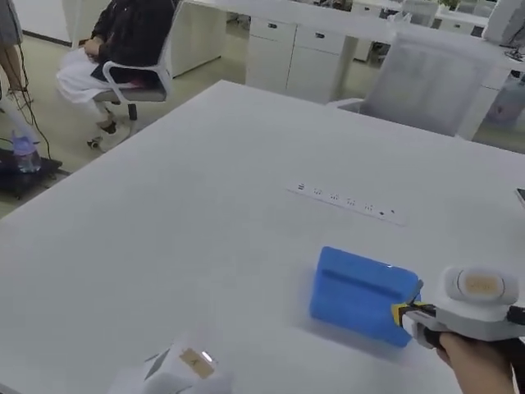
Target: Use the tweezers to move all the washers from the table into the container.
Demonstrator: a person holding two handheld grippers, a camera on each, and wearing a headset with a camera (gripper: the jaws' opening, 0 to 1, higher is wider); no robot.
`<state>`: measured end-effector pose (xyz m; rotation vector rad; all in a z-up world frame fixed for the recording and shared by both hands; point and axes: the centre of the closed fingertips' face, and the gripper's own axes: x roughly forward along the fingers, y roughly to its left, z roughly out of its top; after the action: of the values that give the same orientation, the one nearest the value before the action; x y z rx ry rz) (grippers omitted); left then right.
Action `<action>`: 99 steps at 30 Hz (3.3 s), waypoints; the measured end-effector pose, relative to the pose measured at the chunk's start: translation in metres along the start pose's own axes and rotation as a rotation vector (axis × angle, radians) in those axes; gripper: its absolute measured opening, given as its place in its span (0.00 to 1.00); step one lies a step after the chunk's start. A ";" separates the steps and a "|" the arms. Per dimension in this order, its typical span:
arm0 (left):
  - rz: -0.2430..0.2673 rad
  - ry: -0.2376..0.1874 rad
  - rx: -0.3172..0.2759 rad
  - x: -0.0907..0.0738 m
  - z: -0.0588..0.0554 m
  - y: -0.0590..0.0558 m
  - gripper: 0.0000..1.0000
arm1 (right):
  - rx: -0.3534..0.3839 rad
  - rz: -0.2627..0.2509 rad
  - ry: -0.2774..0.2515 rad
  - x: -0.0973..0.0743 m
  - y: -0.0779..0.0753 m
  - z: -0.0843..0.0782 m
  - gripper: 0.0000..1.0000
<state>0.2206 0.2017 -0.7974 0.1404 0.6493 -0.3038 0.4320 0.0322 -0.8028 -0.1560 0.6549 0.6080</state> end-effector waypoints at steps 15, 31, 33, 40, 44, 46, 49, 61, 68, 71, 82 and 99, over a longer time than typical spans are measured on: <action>-0.179 -0.089 0.000 -0.017 0.057 -0.021 0.69 | 0.054 0.153 -0.151 -0.065 0.031 0.032 0.04; -0.557 -0.254 0.026 -0.056 0.176 -0.079 0.39 | 0.068 0.557 -0.159 -0.139 0.114 0.022 0.04; -0.612 -0.258 0.036 -0.058 0.182 -0.089 0.36 | 0.013 0.617 -0.144 -0.147 0.129 0.018 0.04; -0.711 -0.170 0.161 -0.056 0.173 -0.114 0.21 | -0.082 0.814 -0.060 -0.170 0.165 -0.005 0.04; -0.796 -0.095 0.194 -0.056 0.159 -0.129 0.20 | -0.118 0.888 -0.019 -0.180 0.175 -0.014 0.04; -0.813 -0.083 0.205 -0.054 0.156 -0.135 0.19 | -0.149 0.913 -0.004 -0.184 0.179 -0.019 0.04; -0.833 -0.058 0.244 -0.052 0.150 -0.140 0.18 | -0.218 0.945 0.037 -0.188 0.183 -0.029 0.03; -0.939 0.001 0.406 -0.053 0.123 -0.155 0.00 | -0.409 1.010 0.198 -0.189 0.189 -0.066 0.03; -0.948 0.024 0.447 -0.045 0.112 -0.153 0.00 | -0.462 0.966 0.256 -0.175 0.178 -0.076 0.04; -0.927 0.018 0.469 -0.041 0.109 -0.150 0.00 | -0.470 0.940 0.276 -0.169 0.171 -0.078 0.05; -0.836 0.020 0.574 -0.012 0.096 -0.138 0.00 | -0.585 0.791 0.327 -0.136 0.147 -0.086 0.05; -0.734 0.056 0.767 0.059 0.055 -0.114 0.00 | -0.649 0.500 0.376 -0.072 0.108 -0.106 0.09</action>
<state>0.2602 0.0674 -0.7943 0.6488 0.5931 -1.2583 0.2692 0.0519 -0.8372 -0.7400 0.8476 1.2842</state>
